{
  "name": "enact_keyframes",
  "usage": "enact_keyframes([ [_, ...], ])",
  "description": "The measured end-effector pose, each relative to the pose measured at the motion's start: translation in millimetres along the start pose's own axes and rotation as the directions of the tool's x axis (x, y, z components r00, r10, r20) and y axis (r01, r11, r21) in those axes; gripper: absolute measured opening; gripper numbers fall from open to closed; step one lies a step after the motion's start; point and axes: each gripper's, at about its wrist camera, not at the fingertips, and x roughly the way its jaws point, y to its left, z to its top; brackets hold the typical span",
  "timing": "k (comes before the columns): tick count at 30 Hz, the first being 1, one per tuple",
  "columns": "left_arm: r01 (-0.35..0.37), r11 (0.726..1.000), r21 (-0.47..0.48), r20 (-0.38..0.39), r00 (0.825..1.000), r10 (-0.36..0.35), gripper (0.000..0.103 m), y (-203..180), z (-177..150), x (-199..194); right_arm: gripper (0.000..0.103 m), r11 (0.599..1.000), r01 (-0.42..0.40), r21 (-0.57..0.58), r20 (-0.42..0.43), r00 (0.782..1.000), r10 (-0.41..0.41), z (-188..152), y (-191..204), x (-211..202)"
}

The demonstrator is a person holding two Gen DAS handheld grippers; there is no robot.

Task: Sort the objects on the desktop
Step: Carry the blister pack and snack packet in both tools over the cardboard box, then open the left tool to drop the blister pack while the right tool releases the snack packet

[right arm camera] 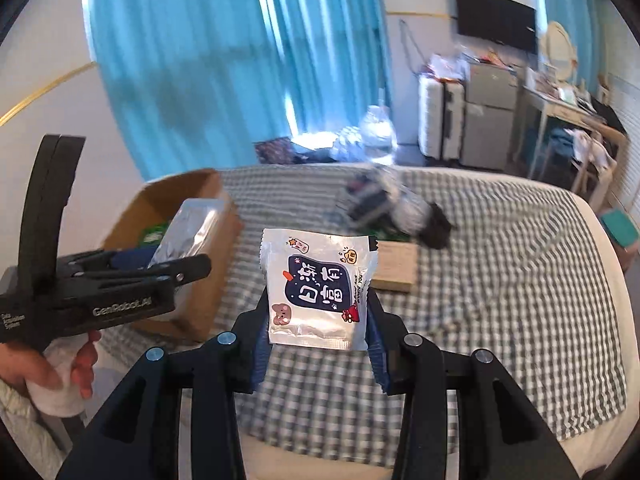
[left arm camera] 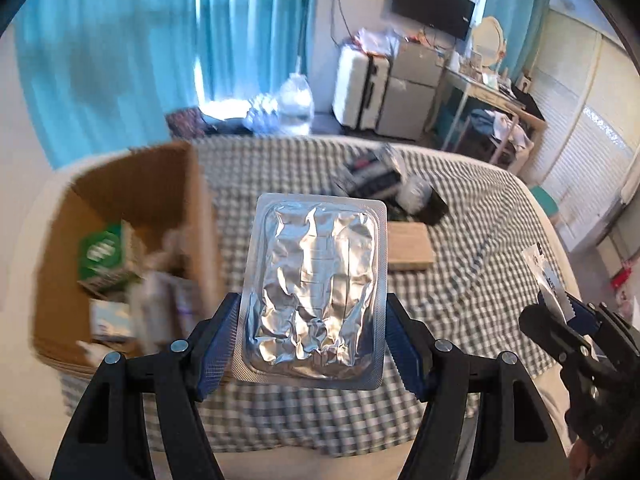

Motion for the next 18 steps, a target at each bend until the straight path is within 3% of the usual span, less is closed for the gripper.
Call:
enact_keyframes([
  [5, -0.044, 0.998, -0.05, 0.059, 0.997, 0.046, 0.071, 53, 2, -49, 0.04, 0.996, -0.075, -0.056, 0.017, 0.997, 0.076, 17, 53, 0],
  [7, -0.072, 0.995, -0.071, 0.069, 0.995, 0.077, 0.071, 79, 2, -58, 0.04, 0.987, -0.151, -0.049, 0.007, 0.988, 0.152, 26, 75, 8],
  [10, -0.104, 0.988, -0.116, 0.064, 0.992, 0.112, 0.071, 116, 2, -62, 0.04, 0.979, -0.193, -0.07, -0.005, 0.981, 0.193, 34, 105, 24],
  [18, -0.169, 0.966, -0.194, -0.024, 0.986, 0.168, 0.071, 197, -6, -24, 0.04, 0.96, -0.253, -0.119, -0.113, 0.964, 0.24, 37, 167, 102],
])
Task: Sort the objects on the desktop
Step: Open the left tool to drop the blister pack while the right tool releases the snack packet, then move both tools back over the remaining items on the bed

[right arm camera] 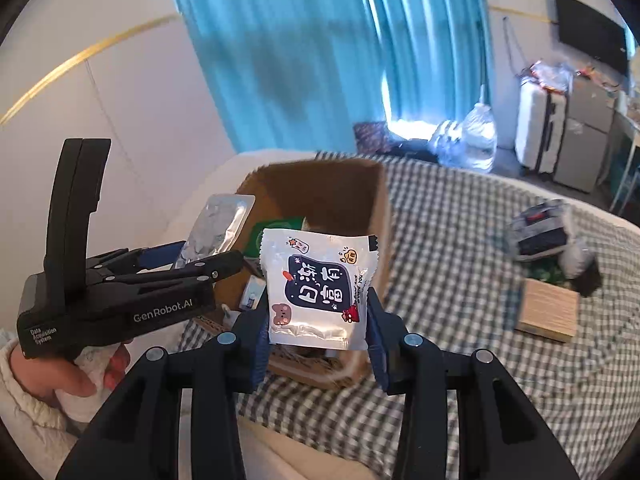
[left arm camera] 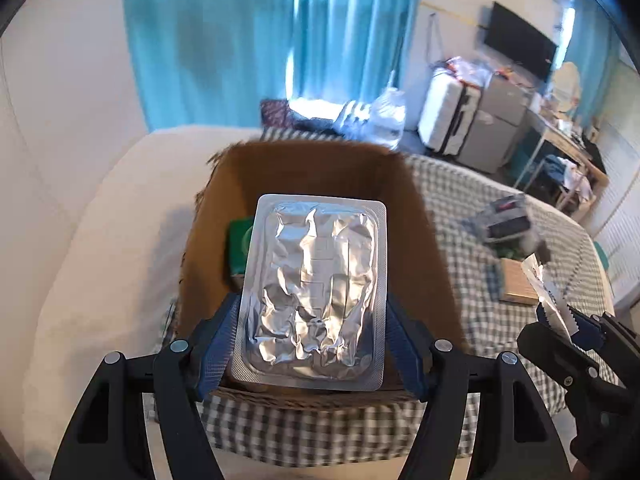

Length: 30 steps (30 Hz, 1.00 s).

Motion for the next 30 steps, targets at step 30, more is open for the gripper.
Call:
enact_keyframes([
  [30, -0.034, 0.999, -0.04, -0.003, 0.999, 0.034, 0.103, -11, -35, -26, 0.076, 0.994, 0.031, 0.103, 0.179, 0.983, -0.049, -7, -36, -40],
])
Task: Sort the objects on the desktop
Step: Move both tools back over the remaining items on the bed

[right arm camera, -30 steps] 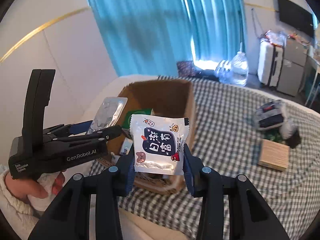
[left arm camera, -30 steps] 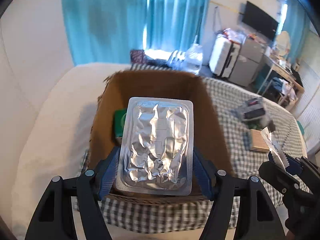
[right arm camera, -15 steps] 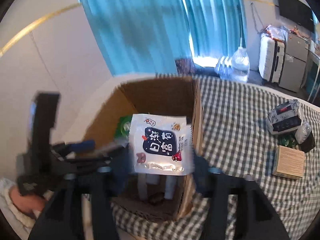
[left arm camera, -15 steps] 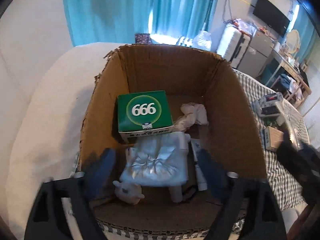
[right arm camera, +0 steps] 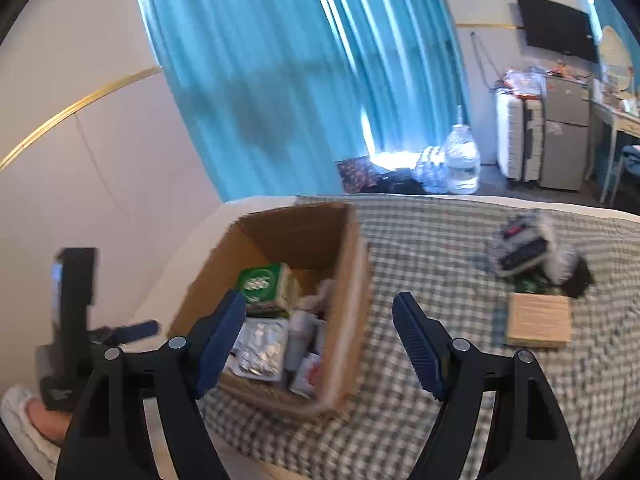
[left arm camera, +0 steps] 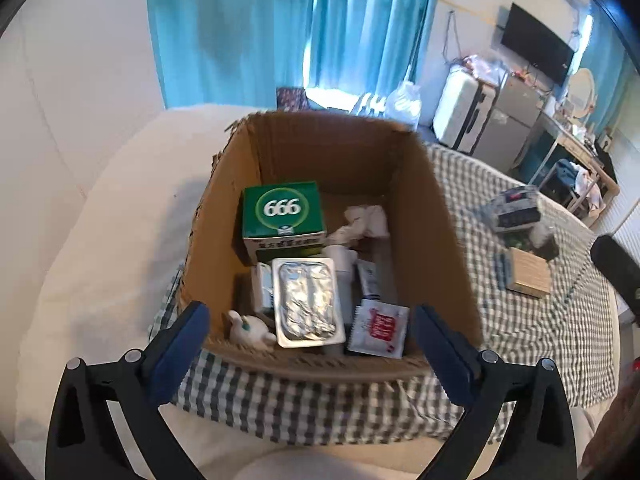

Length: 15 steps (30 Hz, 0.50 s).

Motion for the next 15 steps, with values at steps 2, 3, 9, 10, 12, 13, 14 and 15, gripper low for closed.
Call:
enact_keyframes([
  [2, 0.019, 1.0, 0.013, 0.005, 1.0, -0.019, 0.103, -14, -6, -9, 0.076, 0.999, 0.036, 0.006, 0.008, 0.999, -0.036, -9, -14, -19],
  [3, 0.03, 0.999, 0.022, 0.008, 1.0, -0.031, 0.103, -25, -9, -13, 0.076, 0.999, 0.046, 0.01, 0.01, 0.999, -0.046, -12, -20, -26],
  [9, 0.099, 0.992, 0.075, 0.047, 0.994, -0.103, 0.103, -86, -21, -35, 0.076, 0.987, 0.158, 0.042, 0.063, 0.985, -0.16, -23, -75, -94],
  [10, 0.108, 0.991, 0.084, 0.053, 0.992, -0.113, 0.103, -98, -24, -38, 0.076, 0.983, 0.173, 0.063, 0.07, 0.982, -0.177, -24, -87, -105],
  [12, 0.121, 0.985, 0.122, 0.047, 0.991, -0.127, 0.103, -121, -28, -42, 0.076, 0.974, 0.199, 0.104, 0.081, 0.975, -0.208, -26, -109, -125],
  [13, 0.119, 0.983, 0.139, 0.048, 0.991, -0.127, 0.103, -131, -30, -43, 0.076, 0.968, 0.214, 0.129, 0.09, 0.97, -0.226, -29, -122, -136],
  [14, 0.116, 0.98, 0.162, 0.051, 0.991, -0.126, 0.103, -142, -31, -44, 0.076, 0.964, 0.223, 0.146, 0.095, 0.967, -0.238, -30, -131, -143],
  [15, 0.114, 0.978, 0.177, 0.055, 0.991, -0.126, 0.103, -150, -32, -46, 0.076, 0.957, 0.236, 0.17, 0.101, 0.962, -0.255, -33, -142, -151],
])
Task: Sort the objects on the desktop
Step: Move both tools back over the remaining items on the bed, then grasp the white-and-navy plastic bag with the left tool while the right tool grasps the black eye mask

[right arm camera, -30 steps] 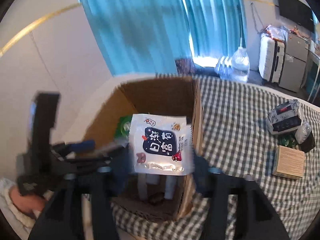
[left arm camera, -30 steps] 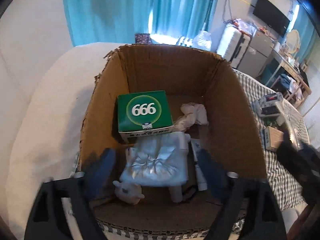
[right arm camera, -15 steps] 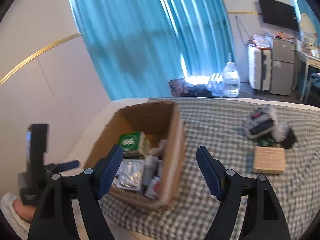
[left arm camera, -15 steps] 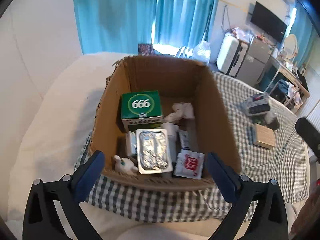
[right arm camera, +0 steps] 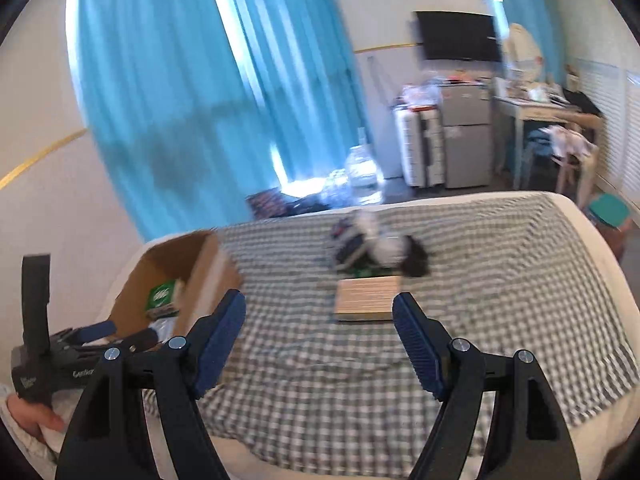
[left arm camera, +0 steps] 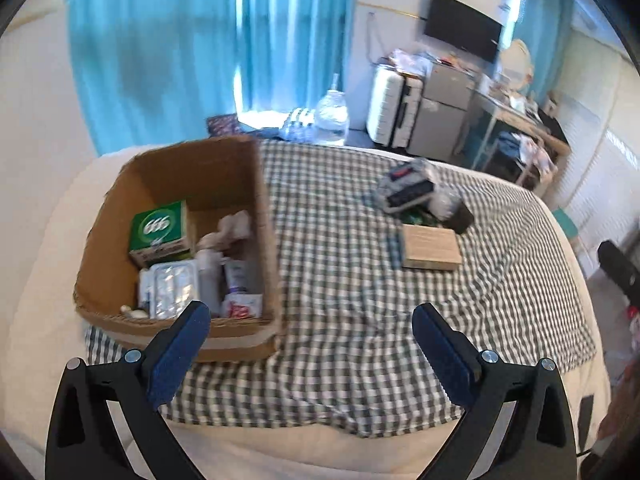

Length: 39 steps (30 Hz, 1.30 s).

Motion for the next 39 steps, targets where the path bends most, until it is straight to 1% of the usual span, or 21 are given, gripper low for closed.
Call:
enact_keyframes([
  [4, 0.006, 0.999, 0.051, 0.002, 1.0, -0.006, 0.103, -34, 5, 7, 0.076, 0.997, 0.066, 0.043, 0.013, 0.998, -0.066, -1, -40, -13],
  [8, 0.022, 0.997, 0.078, -0.016, 1.0, -0.021, 0.103, -58, 14, 24, 0.076, 0.992, 0.106, 0.072, -0.001, 0.994, -0.106, -3, -66, -10],
  [12, 0.044, 0.997, 0.071, -0.04, 0.998, -0.041, 0.103, -71, 23, 53, 0.076, 0.988, 0.132, 0.077, -0.035, 0.991, -0.129, -8, -85, 12],
  [16, 0.044, 0.994, 0.104, -0.055, 0.998, -0.039, 0.103, -81, 36, 91, 0.076, 0.977, 0.14, 0.162, -0.091, 0.988, -0.127, -18, -108, 42],
  [18, 0.041, 0.993, 0.11, -0.056, 0.998, -0.035, 0.103, -83, 45, 110, 0.076, 0.976, 0.132, 0.174, -0.113, 0.987, -0.113, -20, -117, 57],
  [20, 0.044, 0.992, 0.116, -0.07, 0.997, -0.036, 0.103, -86, 57, 135, 0.076, 0.977, 0.146, 0.155, -0.14, 0.982, -0.125, -19, -123, 76],
  [24, 0.021, 0.989, 0.146, -0.086, 0.996, -0.009, 0.103, -97, 80, 181, 0.076, 0.983, 0.163, 0.088, -0.192, 0.971, -0.144, -6, -137, 127],
  [25, 0.012, 0.987, 0.161, -0.097, 0.995, 0.003, 0.103, -102, 85, 194, 0.076, 0.985, 0.156, 0.071, -0.214, 0.967, -0.138, -2, -140, 144],
  [27, -0.002, 0.982, 0.186, -0.093, 0.995, 0.02, 0.103, -111, 93, 216, 0.076, 0.988, 0.133, 0.077, -0.257, 0.96, -0.11, 4, -148, 172],
  [29, -0.001, 0.979, 0.205, -0.093, 0.995, 0.02, 0.103, -118, 97, 235, 0.076, 0.989, 0.126, 0.077, -0.271, 0.957, -0.101, 12, -154, 198],
  [31, 0.009, 0.969, 0.247, -0.105, 0.994, 0.018, 0.103, -129, 99, 258, 0.076, 0.992, 0.125, 0.03, -0.294, 0.949, -0.111, 18, -156, 229],
  [32, 0.009, 0.963, 0.269, -0.111, 0.994, 0.022, 0.103, -134, 100, 267, 0.076, 0.991, 0.133, -0.004, -0.306, 0.943, -0.128, 19, -155, 244],
  [33, 0.007, 0.958, 0.288, -0.115, 0.993, 0.028, 0.103, -138, 101, 278, 0.076, 0.987, 0.147, -0.068, -0.334, 0.929, -0.161, 19, -154, 264],
  [34, 0.008, 0.953, 0.302, -0.12, 0.992, 0.03, 0.103, -141, 102, 287, 0.076, 0.981, 0.154, -0.117, -0.343, 0.921, -0.186, 18, -152, 277],
  [36, 0.022, 0.95, 0.313, -0.126, 0.992, 0.018, 0.103, -142, 104, 300, 0.076, 0.973, 0.152, -0.172, -0.346, 0.916, -0.204, 18, -150, 297],
  [37, 0.037, 0.948, 0.316, -0.127, 0.992, 0.004, 0.103, -142, 105, 305, 0.076, 0.97, 0.153, -0.189, -0.334, 0.919, -0.21, 20, -149, 306],
  [39, 0.058, 0.942, 0.331, -0.131, 0.991, -0.015, 0.103, -143, 105, 312, 0.076, 0.966, 0.158, -0.204, -0.331, 0.918, -0.219, 23, -147, 321],
])
